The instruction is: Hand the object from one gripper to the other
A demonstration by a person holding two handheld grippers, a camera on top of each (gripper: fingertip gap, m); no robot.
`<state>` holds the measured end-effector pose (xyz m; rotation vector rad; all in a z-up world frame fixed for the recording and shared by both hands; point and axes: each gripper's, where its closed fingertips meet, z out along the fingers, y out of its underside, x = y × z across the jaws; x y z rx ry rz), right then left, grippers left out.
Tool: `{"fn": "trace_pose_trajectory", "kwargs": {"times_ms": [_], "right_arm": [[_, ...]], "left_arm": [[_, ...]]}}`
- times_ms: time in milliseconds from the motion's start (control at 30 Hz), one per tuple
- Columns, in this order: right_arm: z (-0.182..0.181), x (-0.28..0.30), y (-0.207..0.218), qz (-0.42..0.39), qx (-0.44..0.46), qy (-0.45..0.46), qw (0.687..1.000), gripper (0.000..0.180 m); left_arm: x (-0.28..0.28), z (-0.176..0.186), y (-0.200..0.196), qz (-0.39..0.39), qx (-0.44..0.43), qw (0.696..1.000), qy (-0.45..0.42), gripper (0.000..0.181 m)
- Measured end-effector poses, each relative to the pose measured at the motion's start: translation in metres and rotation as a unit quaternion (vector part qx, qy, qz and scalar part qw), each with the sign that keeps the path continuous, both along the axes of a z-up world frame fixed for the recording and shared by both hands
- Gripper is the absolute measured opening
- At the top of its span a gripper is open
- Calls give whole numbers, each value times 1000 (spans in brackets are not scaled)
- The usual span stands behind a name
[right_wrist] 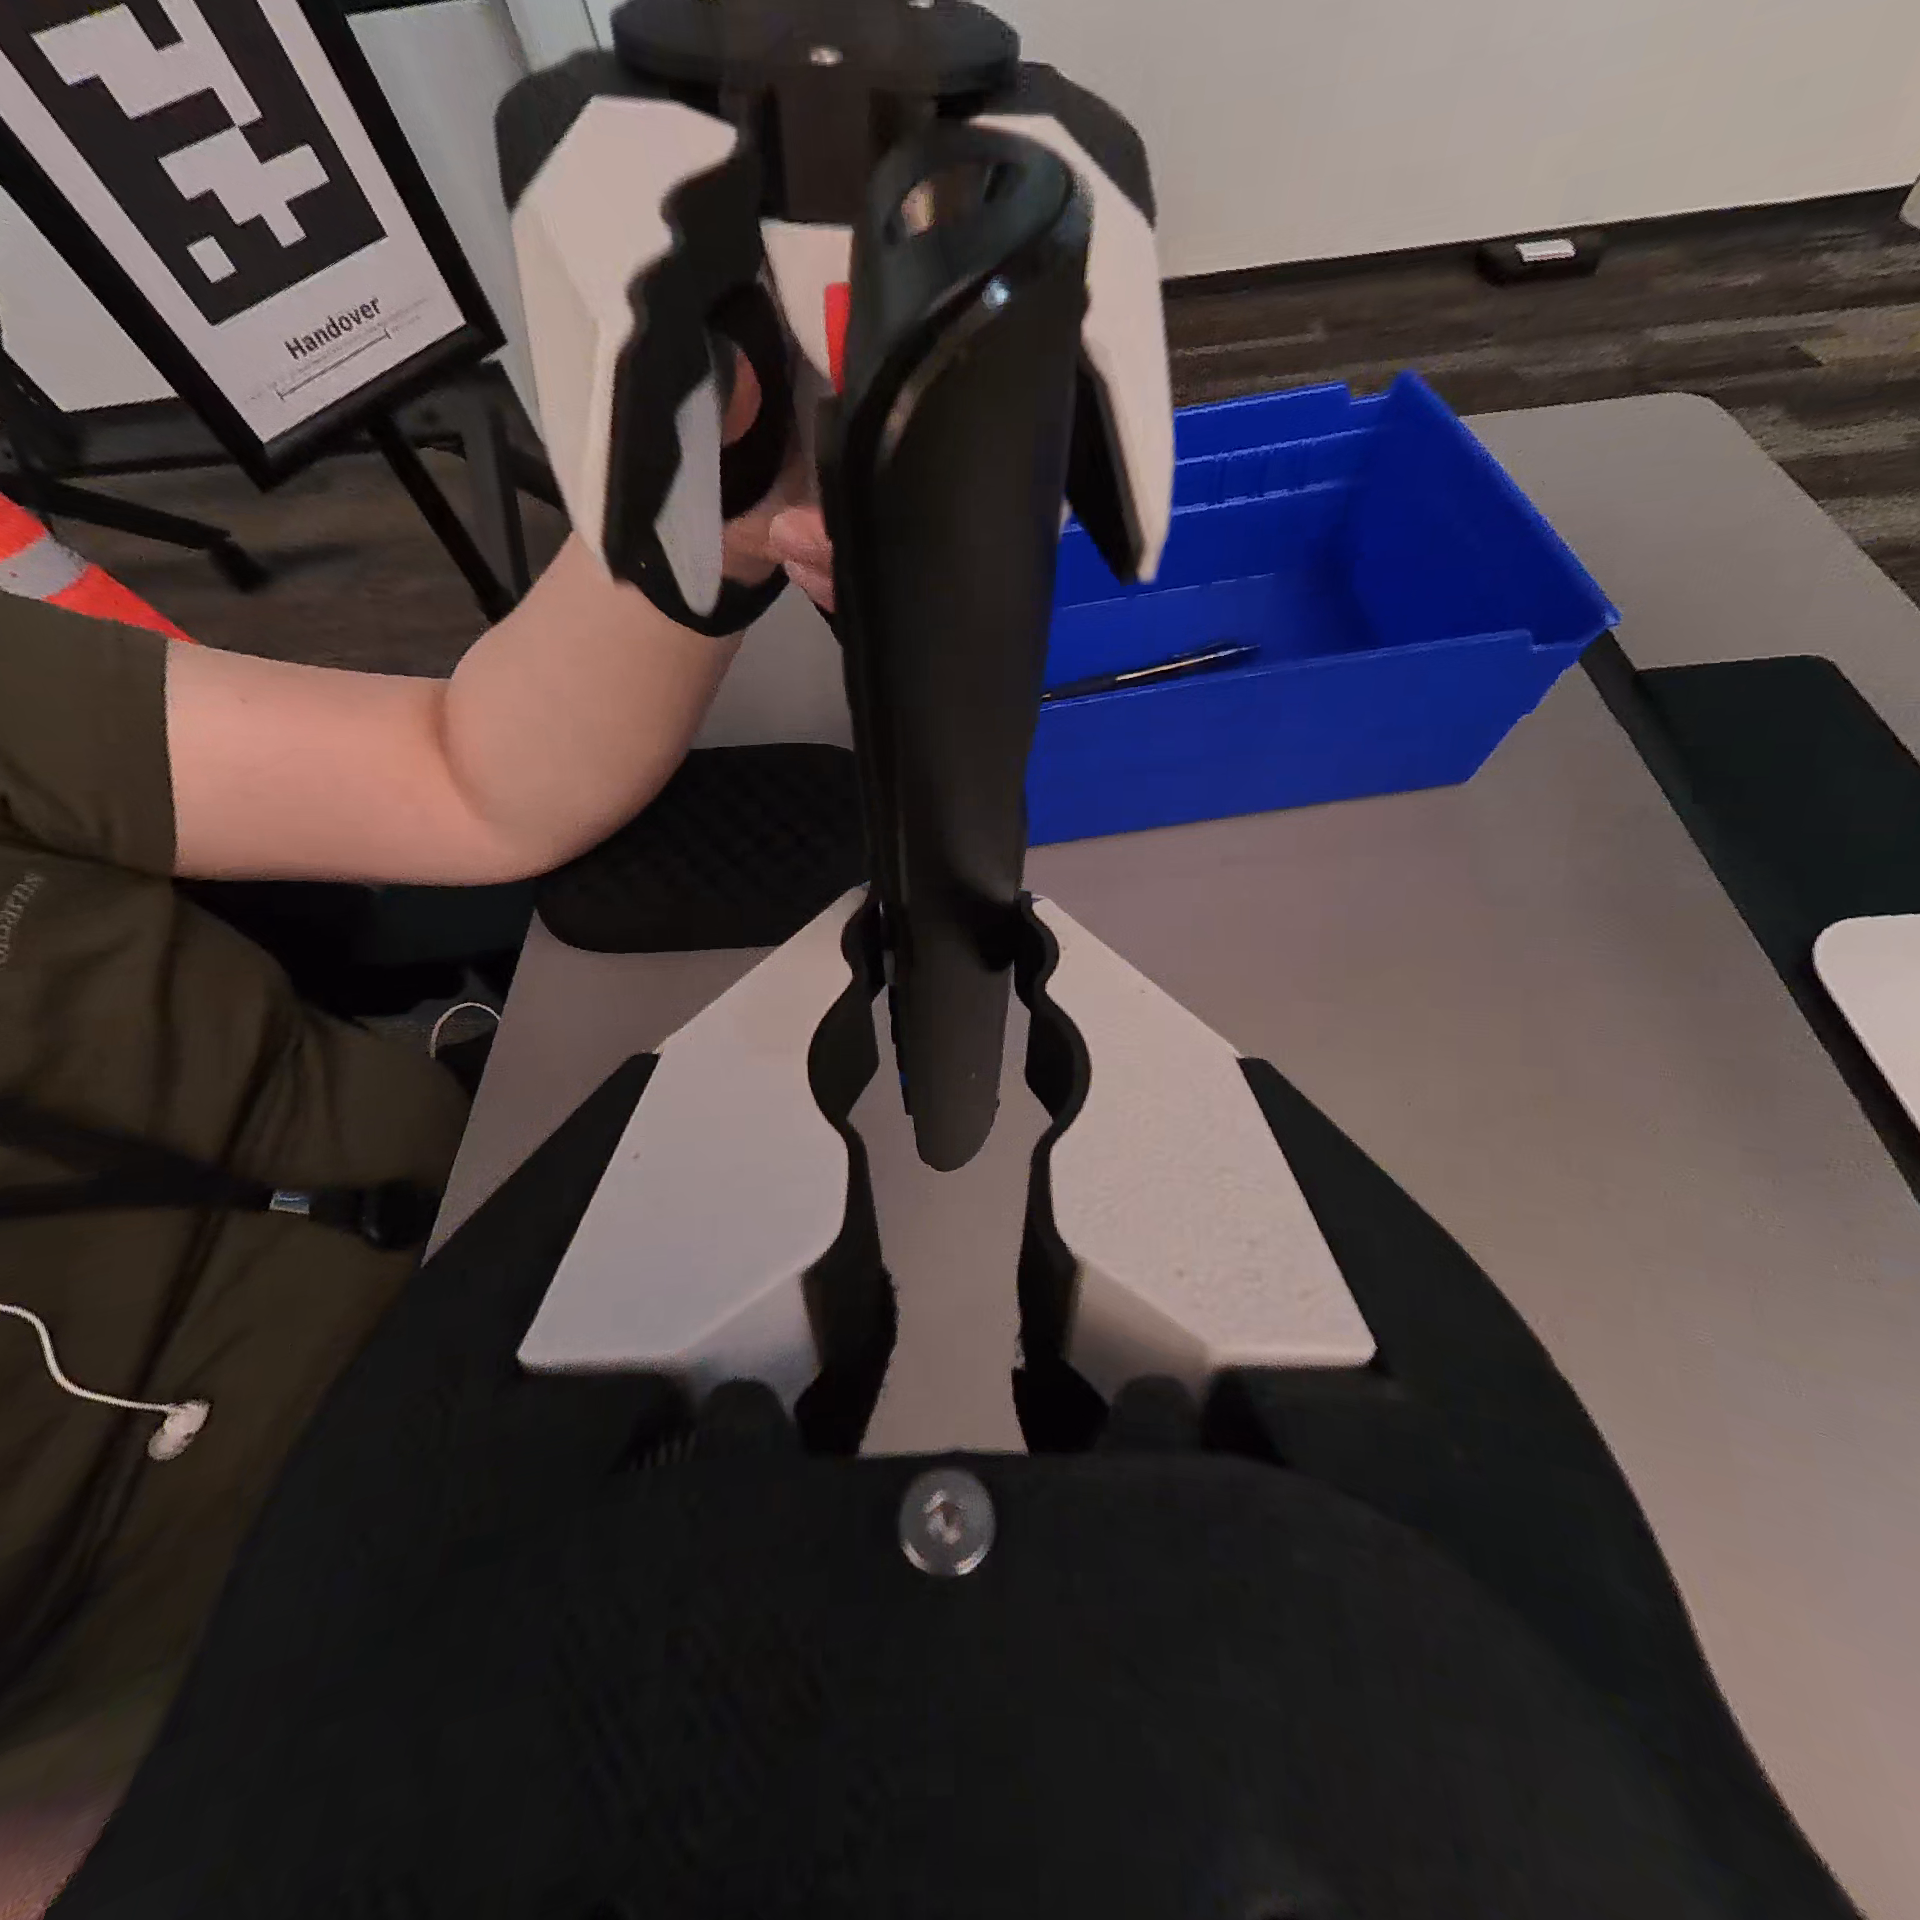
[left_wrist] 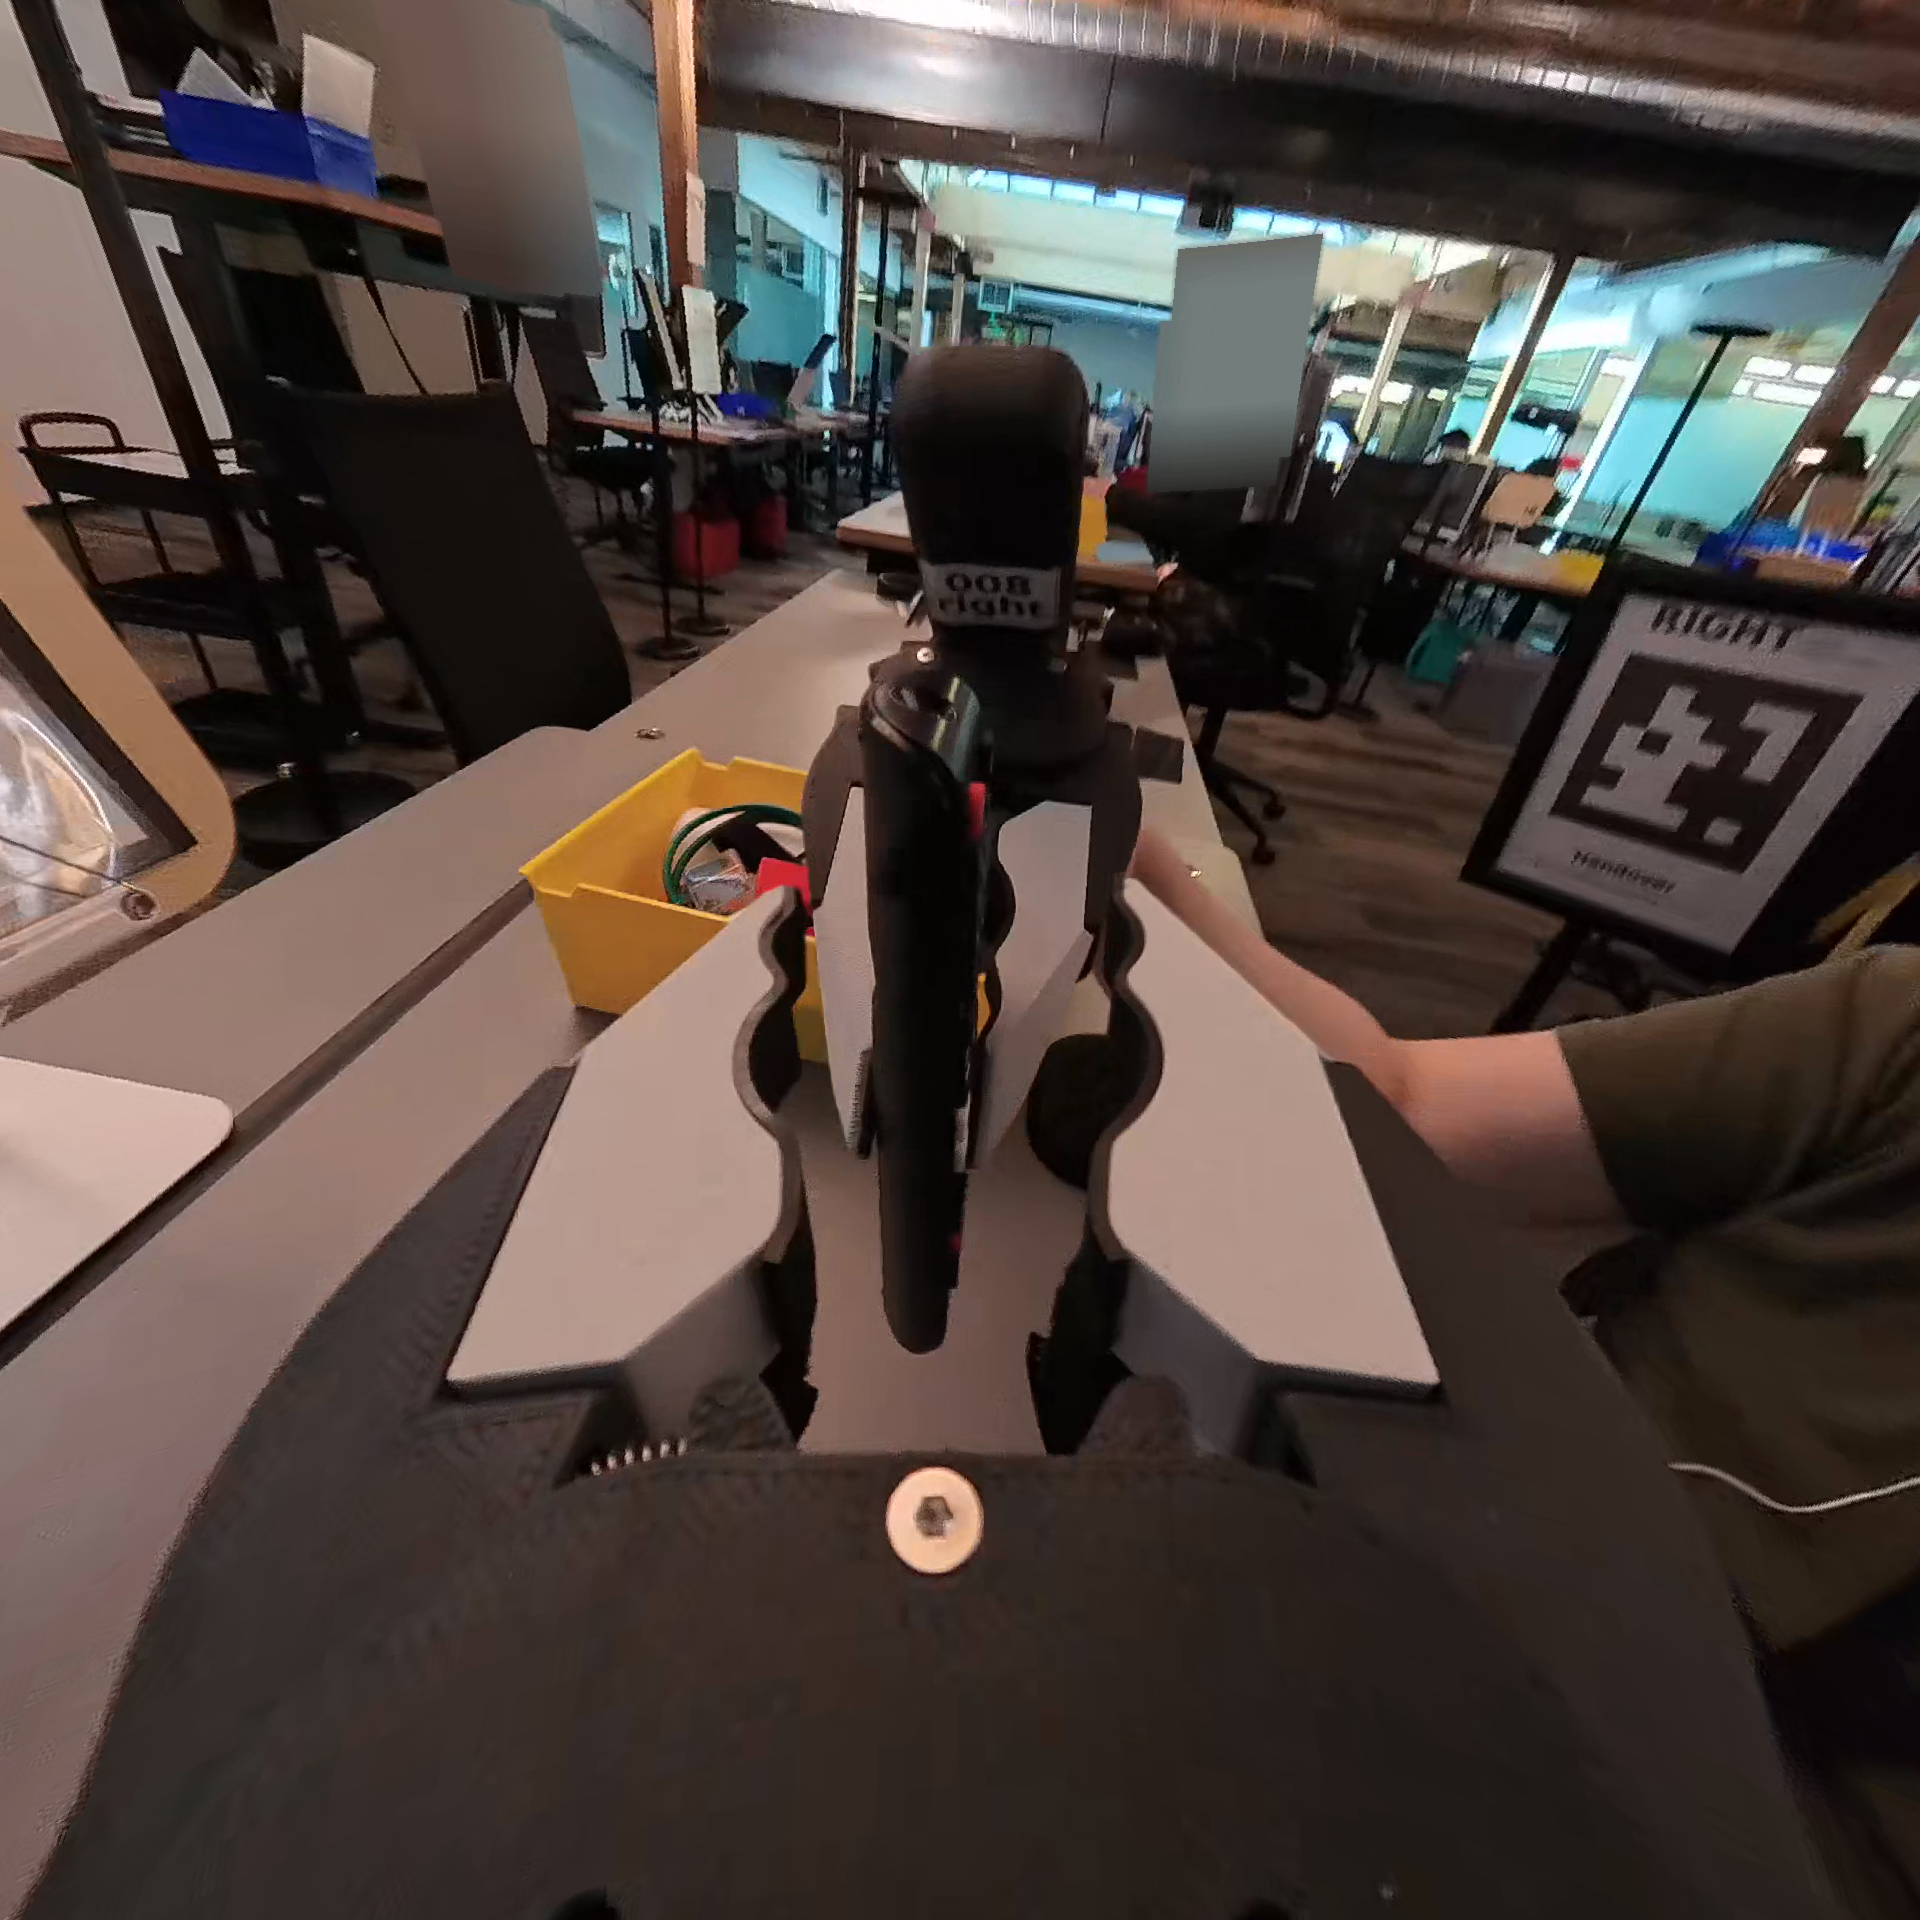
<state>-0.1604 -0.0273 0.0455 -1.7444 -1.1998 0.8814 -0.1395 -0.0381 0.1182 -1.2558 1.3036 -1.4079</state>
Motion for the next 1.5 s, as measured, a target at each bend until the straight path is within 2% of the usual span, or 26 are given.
{"fn": "trace_pose_trajectory", "kwargs": {"times_ms": [233, 300, 333, 433, 467, 533, 633, 733, 800, 867, 933, 1100, 1267, 1333, 1500], "right_arm": [[-2, -6, -5, 20, 15, -7, 1000, 22], [-2, -8, -6, 26, 30, -11, 999, 22], [-3, -8, -3, 19, 37, -14, 999, 22], [-6, 1, 13, -23, 78, -28, 996, 26], [-7, 10, 23, -54, 107, -44, 992, 37], [-7, 27, 33, -94, 152, -86, 980, 49], [6, 33, 23, -92, 215, -110, 966, 50], [28, 32, 17, -108, 307, -137, 936, 49], [36, 34, 16, -124, 371, -190, 900, 41], [37, 27, 9, -111, 429, -235, 865, 31], [33, 18, 4, -91, 451, -259, 849, 29], [15, 15, 8, -86, 423, -310, 847, 29], [1, 13, 17, -80, 412, -332, 844, 30], [-3, 14, 19, -79, 408, -344, 842, 24], [3, 12, 17, -89, 385, -330, 857, 21]], "left_arm": [[13, -15, -1, 6, 21, 999, 24, 48], [14, -15, -2, -4, 15, 1000, 19, 35], [14, -15, -5, -16, 18, 1000, 19, 22], [12, -24, 12, 41, 88, 994, 51, 22], [10, -28, 22, 75, 129, 986, 70, 22], [0, -39, 45, 150, 237, 952, 123, 22], [-13, -47, 65, 219, 379, 881, 180, 22], [-12, -56, 61, 208, 454, 841, 206, 22], [-10, -66, 60, 199, 498, 811, 234, 22], [-8, -74, 62, 200, 524, 785, 262, 22], [-5, -81, 61, 194, 536, 772, 282, 22], [6, -87, 50, 170, 534, 780, 277, 22], [11, -90, 42, 152, 555, 771, 273, 22], [12, -90, 37, 144, 556, 774, 267, 22], [12, -83, 34, 154, 552, 783, 240, 22]]}}
